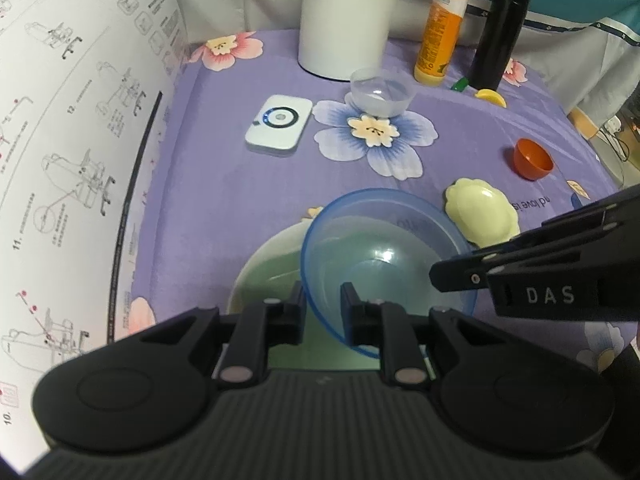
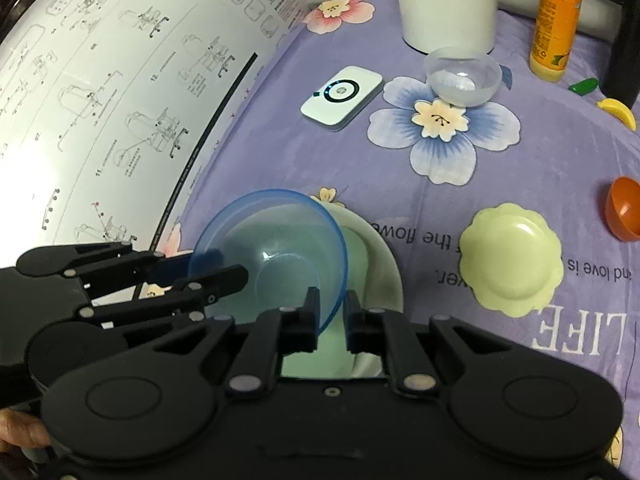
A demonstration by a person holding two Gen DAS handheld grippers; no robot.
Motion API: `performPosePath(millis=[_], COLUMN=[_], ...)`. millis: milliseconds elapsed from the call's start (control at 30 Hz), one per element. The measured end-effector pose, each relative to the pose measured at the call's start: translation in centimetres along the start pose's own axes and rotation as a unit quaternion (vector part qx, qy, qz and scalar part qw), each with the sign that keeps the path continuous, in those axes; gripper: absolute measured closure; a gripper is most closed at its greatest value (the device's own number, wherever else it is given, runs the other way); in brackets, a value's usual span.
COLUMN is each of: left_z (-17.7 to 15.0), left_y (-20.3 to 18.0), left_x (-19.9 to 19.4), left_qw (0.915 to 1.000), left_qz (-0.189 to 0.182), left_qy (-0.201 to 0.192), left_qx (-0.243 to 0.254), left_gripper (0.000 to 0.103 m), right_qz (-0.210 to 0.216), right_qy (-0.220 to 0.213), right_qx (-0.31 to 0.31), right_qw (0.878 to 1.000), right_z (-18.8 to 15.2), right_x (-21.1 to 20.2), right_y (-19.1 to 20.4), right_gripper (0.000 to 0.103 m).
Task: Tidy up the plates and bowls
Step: 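Carry the blue bowl with both tools onto the green plate and release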
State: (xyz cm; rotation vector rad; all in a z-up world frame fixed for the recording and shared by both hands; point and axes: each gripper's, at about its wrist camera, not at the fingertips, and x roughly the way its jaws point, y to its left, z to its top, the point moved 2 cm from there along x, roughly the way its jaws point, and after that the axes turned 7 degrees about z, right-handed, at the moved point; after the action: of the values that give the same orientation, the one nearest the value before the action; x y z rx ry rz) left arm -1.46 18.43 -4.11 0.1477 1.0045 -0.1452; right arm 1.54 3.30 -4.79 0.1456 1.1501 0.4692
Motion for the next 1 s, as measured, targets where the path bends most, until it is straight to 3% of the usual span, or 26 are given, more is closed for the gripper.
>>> performPosePath(millis=[633, 1000], left_z=[-0.6, -1.5], left_y=[-11.6, -14.0], left_x=[1.5, 3.2], left_qw=[0.9940, 0.9900], left_qz=[-0.072, -0.083], left_qy=[0.034, 0.063], left_qx=[0.075, 0.096], left_gripper=[0.085, 0.084], right_qz=[-0.060, -0.065], right_qy=[0.024, 0.044], right_qx=[0.036, 0.051], right_qw=[0.997, 0.996], right_z=[-4.7, -6.6], right_x=[-4.9, -4.7], right_y=[-8.6, -10.8], right_gripper=[0.091, 0.090])
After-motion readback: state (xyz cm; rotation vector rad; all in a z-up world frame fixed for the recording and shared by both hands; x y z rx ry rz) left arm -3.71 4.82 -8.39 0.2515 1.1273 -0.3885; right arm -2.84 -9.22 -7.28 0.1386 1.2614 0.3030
